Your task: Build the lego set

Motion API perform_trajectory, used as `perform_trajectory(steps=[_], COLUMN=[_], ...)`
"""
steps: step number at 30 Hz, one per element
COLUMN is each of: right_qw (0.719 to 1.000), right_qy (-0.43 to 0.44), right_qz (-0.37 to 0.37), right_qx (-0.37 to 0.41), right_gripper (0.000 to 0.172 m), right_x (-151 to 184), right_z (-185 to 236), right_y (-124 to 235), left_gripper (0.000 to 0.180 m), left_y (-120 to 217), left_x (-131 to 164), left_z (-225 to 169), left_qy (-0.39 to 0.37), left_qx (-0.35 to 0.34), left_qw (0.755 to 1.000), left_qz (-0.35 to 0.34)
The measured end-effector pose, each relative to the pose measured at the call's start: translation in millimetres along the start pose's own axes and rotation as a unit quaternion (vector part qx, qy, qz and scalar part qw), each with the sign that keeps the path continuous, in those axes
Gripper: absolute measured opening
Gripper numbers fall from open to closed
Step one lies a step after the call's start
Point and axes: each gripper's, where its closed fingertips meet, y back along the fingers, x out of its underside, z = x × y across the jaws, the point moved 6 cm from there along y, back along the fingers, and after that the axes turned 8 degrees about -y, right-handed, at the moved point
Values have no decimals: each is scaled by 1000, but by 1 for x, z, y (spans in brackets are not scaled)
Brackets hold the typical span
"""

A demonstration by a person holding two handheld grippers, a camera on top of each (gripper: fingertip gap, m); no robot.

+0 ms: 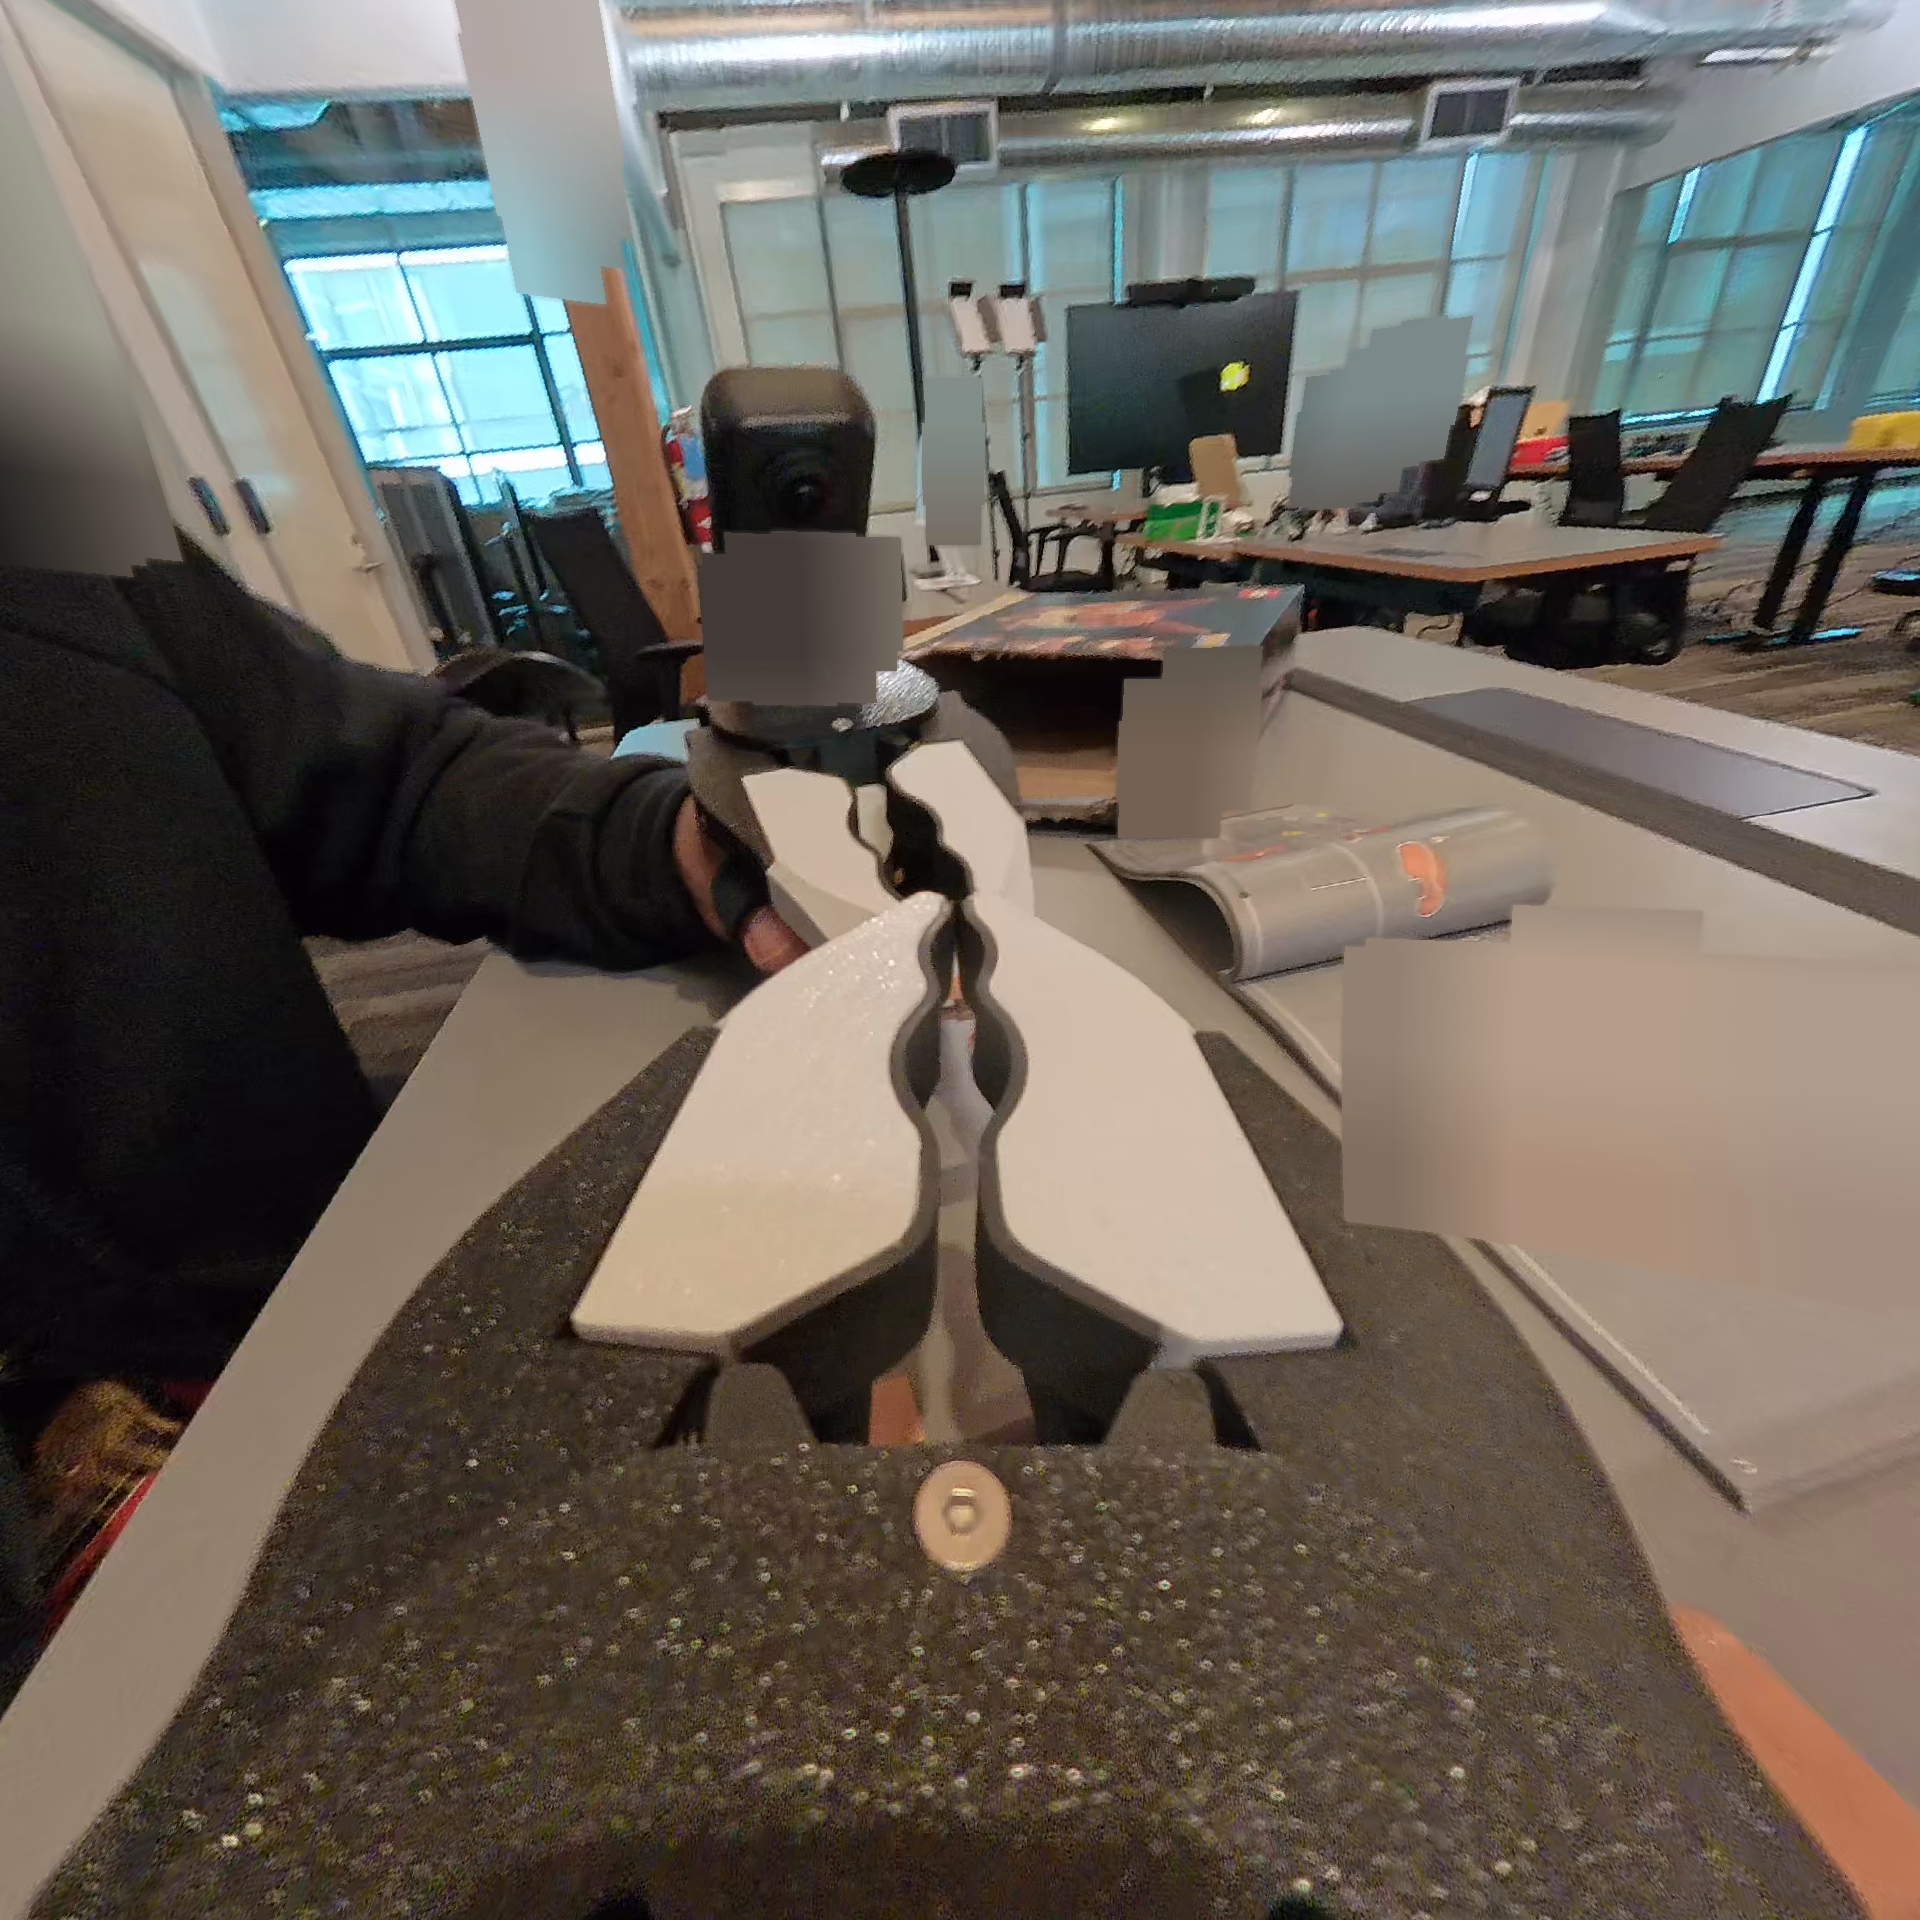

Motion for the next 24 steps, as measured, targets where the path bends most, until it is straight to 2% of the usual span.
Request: perform_trajectory(steps=[7,15,24], right_qw=[989,977,945], right_qy=[-18,2,-65], right_qz=[-78,-49,2], right_qx=[121,207,320], right_gripper=[0,0,0], right_x=[-20,-13,8], right_z=[-9,-2,12], right_y=[17,28,19], left_gripper=[16,16,16], left_y=[7,26,51], left_x=[-8,-10,3], left_z=[8,10,-9], left_qy=[42,52,198], left_qx=[-49,-86,-154], left_qw=[998,995,968], left_qz=[-4,-1,1])
